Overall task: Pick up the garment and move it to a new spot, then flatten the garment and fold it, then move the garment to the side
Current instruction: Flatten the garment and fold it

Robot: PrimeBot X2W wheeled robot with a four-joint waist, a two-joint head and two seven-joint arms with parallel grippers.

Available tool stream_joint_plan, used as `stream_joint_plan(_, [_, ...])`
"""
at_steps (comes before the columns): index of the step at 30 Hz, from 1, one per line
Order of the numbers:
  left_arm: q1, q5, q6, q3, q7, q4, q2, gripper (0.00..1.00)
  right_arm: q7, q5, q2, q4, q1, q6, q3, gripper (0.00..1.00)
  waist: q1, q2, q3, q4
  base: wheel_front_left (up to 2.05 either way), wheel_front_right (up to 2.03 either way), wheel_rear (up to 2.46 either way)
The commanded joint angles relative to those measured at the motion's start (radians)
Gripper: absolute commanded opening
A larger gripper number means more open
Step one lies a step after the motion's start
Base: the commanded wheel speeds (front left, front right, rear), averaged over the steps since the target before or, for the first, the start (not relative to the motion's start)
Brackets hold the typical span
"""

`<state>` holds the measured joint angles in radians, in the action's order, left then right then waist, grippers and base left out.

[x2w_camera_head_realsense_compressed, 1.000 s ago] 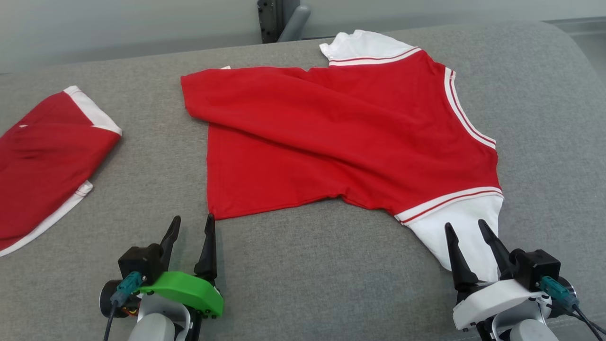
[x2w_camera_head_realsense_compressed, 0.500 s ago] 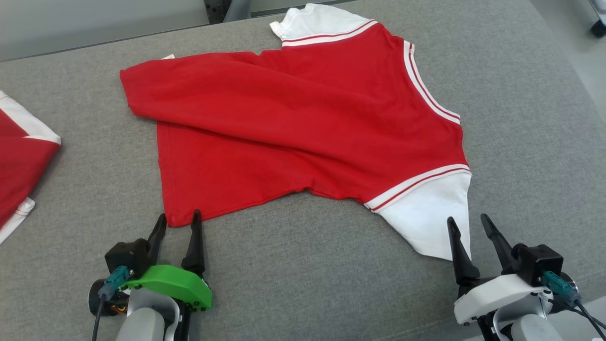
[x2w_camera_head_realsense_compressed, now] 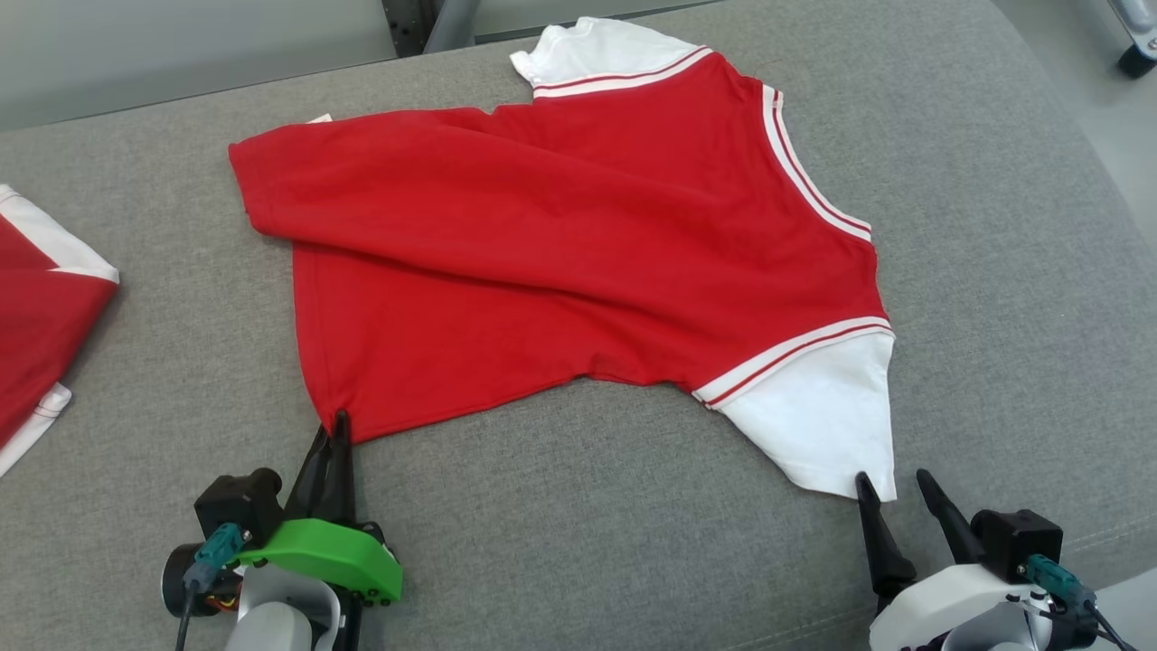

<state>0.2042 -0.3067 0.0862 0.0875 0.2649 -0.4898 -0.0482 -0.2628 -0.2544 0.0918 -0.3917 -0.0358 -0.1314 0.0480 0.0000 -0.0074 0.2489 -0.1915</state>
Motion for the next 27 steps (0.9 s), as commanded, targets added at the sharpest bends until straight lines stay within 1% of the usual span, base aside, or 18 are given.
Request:
stream_joint_plan(1, [-0.012,0.004,-0.001,0.001,-0.001,0.005,-0.004,0.00,-0.003,-0.013,0.000,-0.015,0.007,0.001,0.001,1.00,0.0000,0.0074,-0.006,0.008,0.00,0.00,0.00])
stream_joint_plan(8, [-0.019,0.018,0.008,0.020,-0.001,0.009,-0.004,0.00,0.000,-0.046,-0.009,-0.110,-0.034,0.001,0.011,1.00,0.0000,0.0074,0.004,0.032,0.00,0.00,0.00])
stream_joint_plan(12, [-0.005,0.027,0.010,0.024,-0.001,0.010,-0.004,0.00,0.008,-0.067,-0.019,-0.193,-0.069,0.000,0.060,1.00,0.0000,0.0074,0.013,0.043,0.00,0.00,0.00])
stream_joint_plan(13, [-0.002,0.030,0.011,0.023,-0.001,0.010,-0.004,0.00,0.010,-0.078,-0.021,-0.209,-0.078,-0.001,0.076,0.00,0.0000,0.0074,0.014,0.045,0.00,0.00,0.00])
stream_joint_plan(16, [-0.001,0.033,0.013,0.016,-0.001,0.012,-0.004,0.00,0.013,-0.107,-0.013,-0.221,-0.092,-0.003,0.100,0.00,0.0000,0.0074,0.008,0.046,0.00,0.00,0.00])
stream_joint_plan(19, [-0.013,0.029,0.015,0.002,-0.001,0.029,-0.004,0.00,0.005,-0.132,0.010,-0.161,-0.089,0.000,0.091,0.00,0.0000,0.0074,-0.018,0.042,0.00,0.00,0.00])
stream_joint_plan(23, [-0.027,0.028,0.017,-0.026,-0.001,0.100,-0.004,0.00,-0.002,-0.165,0.035,-0.018,-0.095,0.001,0.057,0.00,0.0000,0.0074,-0.081,0.035,0.00,0.00,0.00])
stream_joint_plan(27, [-0.006,0.059,0.026,-0.074,-0.001,0.203,-0.005,0.00,-0.002,-0.204,0.068,0.146,-0.138,0.001,0.037,0.00,0.0000,0.0074,-0.164,0.034,0.00,0.00,0.00])
